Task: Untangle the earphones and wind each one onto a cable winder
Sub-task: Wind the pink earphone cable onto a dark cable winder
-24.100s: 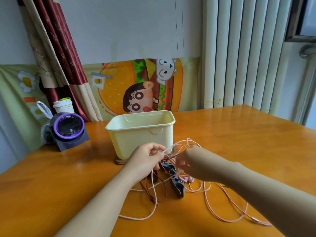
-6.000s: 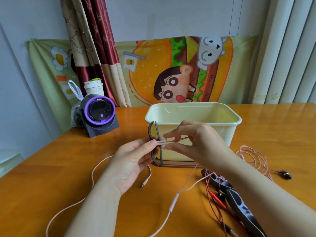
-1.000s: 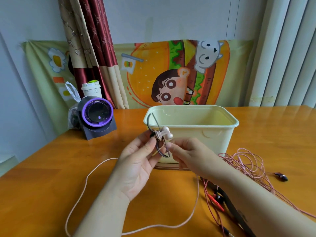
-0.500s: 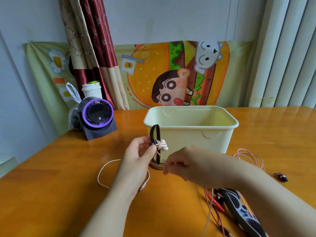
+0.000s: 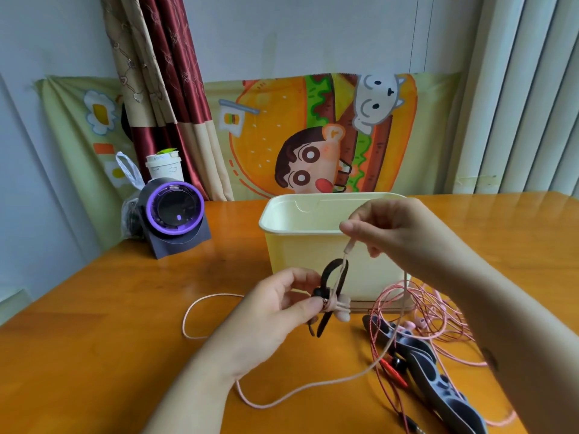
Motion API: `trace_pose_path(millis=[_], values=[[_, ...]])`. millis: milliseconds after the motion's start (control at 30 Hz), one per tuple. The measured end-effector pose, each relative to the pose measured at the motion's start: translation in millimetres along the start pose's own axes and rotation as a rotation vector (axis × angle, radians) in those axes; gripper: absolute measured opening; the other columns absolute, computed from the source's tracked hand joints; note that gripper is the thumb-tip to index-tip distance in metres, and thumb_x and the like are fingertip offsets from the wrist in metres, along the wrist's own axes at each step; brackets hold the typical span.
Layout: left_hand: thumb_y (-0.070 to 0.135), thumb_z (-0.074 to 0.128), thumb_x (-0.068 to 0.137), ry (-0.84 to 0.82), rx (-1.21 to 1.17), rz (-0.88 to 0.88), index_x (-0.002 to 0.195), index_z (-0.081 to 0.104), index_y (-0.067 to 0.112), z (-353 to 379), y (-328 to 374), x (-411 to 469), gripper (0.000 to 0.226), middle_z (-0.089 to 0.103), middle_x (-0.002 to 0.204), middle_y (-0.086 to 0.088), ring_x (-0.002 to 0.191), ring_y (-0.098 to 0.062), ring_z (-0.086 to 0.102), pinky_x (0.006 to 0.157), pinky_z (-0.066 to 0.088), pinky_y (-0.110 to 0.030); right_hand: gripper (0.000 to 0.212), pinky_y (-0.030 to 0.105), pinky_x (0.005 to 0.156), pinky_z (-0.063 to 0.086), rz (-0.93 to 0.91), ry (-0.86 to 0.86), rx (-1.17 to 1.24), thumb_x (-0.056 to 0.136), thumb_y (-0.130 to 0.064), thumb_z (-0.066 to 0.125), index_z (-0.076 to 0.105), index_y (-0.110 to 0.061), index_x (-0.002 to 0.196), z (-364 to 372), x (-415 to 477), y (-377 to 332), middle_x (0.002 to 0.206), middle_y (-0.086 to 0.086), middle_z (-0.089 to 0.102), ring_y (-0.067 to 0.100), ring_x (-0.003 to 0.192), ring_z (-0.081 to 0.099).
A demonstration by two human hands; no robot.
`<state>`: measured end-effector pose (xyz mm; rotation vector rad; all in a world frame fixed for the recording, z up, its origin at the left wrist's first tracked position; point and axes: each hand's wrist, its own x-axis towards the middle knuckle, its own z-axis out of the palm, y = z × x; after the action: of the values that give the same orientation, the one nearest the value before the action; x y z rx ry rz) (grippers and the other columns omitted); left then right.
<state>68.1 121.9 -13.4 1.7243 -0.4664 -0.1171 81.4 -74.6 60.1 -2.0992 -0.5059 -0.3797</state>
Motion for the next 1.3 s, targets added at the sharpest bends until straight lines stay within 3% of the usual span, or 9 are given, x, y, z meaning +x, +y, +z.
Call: trace_pose_path(millis=[167, 300, 400, 567, 667, 833, 967, 1100, 1300], values=[[0.014, 0.067, 0.080, -0.081, -0.377, 0.007, 0.113, 0.059, 0.005, -0.5, 1.4, -0.8, 0.035, 0.068, 0.116, -0.021, 0.107, -0.034, 0.064, 0.087, 0.052, -0.033, 0.029, 0.025, 0.058, 0.044, 0.163, 0.030, 0.420, 0.064, -0.040, 0.068, 0.065, -0.012, 0.071, 10.5, 4.5, 19.1, 0.056, -0.002, 0.058, 0.012, 0.055, 0.049], [0.012, 0.088, 0.066, -0.165, -0.800, 0.082, 0.103, 0.072, 0.006, -2.7, 7.8, -2.1, 0.041, 0.069, 0.108, -0.019, 0.093, -0.026, 0.069, 0.085, 0.056, -0.032, 0.028, 0.029, 0.060, 0.043, 0.224, -0.082, 0.476, 0.076, -0.039, 0.064, 0.065, -0.011, 0.072, 47.0, -2.3, 24.1, 0.060, 0.000, 0.060, 0.018, 0.057, 0.048], [0.017, 0.092, 0.057, 0.024, -0.920, 0.108, 0.104, 0.074, 0.009, -10.2, 6.1, 3.3, 0.052, 0.072, 0.108, -0.010, 0.096, -0.021, 0.071, 0.086, 0.057, -0.034, 0.036, 0.021, 0.052, 0.036, 0.199, -0.200, 0.357, 0.094, -0.033, 0.052, 0.061, -0.008, 0.070, 65.9, -9.4, 22.0, 0.051, -0.004, 0.052, 0.008, 0.046, 0.041], [0.018, 0.058, 0.079, 0.308, -0.838, 0.022, 0.093, 0.078, 0.018, -11.9, 2.9, 8.8, 0.025, 0.074, 0.100, -0.002, 0.090, -0.015, 0.071, 0.093, 0.051, -0.035, 0.038, 0.020, 0.051, 0.039, 0.084, -0.259, 0.117, 0.101, -0.032, 0.039, 0.065, -0.007, 0.092, 67.1, -12.0, 12.7, 0.053, -0.004, 0.048, 0.009, 0.046, 0.043], [0.017, 0.055, 0.080, 0.330, -0.841, 0.002, 0.096, 0.076, 0.015, -9.6, 2.4, 9.5, 0.026, 0.075, 0.096, -0.002, 0.080, -0.012, 0.070, 0.075, 0.059, -0.028, 0.040, 0.026, 0.054, 0.043, 0.046, -0.320, -0.016, 0.102, -0.029, 0.038, 0.063, 0.001, 0.093, 67.8, -14.3, 9.4, 0.054, -0.003, 0.050, 0.009, 0.047, 0.047], [0.010, 0.052, 0.092, 0.421, -0.830, -0.061, 0.115, 0.067, 0.009, -9.7, 1.4, 8.9, 0.028, 0.072, 0.102, -0.003, 0.082, -0.009, 0.062, 0.079, 0.045, -0.025, 0.033, 0.030, 0.061, 0.048, 0.028, -0.466, -0.174, 0.101, -0.026, 0.038, 0.063, -0.004, 0.099, 61.7, -16.9, 1.5, 0.060, -0.005, 0.053, 0.009, 0.054, 0.050], [0.005, 0.047, 0.097, 0.417, -0.603, -0.019, 0.114, 0.065, 0.006, -4.0, -2.5, 10.4, 0.025, 0.074, 0.104, -0.006, 0.078, -0.004, 0.067, 0.072, 0.049, -0.019, 0.033, 0.033, 0.061, 0.044, -0.002, -0.470, -0.239, 0.100, -0.029, 0.040, 0.061, -0.006, 0.090, 55.9, -19.0, -9.5, 0.064, 0.003, 0.056, 0.011, 0.055, 0.048], [0.025, 0.063, 0.092, 0.401, -0.206, 0.016, 0.115, 0.063, 0.022, -1.6, -12.8, 12.3, 0.024, 0.072, 0.110, 0.001, 0.107, -0.018, 0.066, 0.097, 0.049, -0.040, 0.033, 0.029, 0.056, 0.037, -0.087, -0.451, -0.347, 0.098, -0.032, 0.046, 0.060, -0.005, 0.084, 48.8, -23.2, -18.1, 0.072, 0.013, 0.059, 0.022, 0.065, 0.050], [0.031, 0.062, 0.088, 0.327, -0.095, 0.020, 0.114, 0.062, 0.028, -5.6, -8.1, 7.9, 0.027, 0.071, 0.111, 0.005, 0.111, -0.016, 0.063, 0.105, 0.044, -0.046, 0.023, 0.021, 0.057, 0.049, 0.013, -0.415, -0.271, 0.097, -0.033, 0.047, 0.065, -0.019, 0.093, 21.1, -17.2, -23.5, 0.065, 0.007, 0.068, 0.012, 0.054, 0.062]])
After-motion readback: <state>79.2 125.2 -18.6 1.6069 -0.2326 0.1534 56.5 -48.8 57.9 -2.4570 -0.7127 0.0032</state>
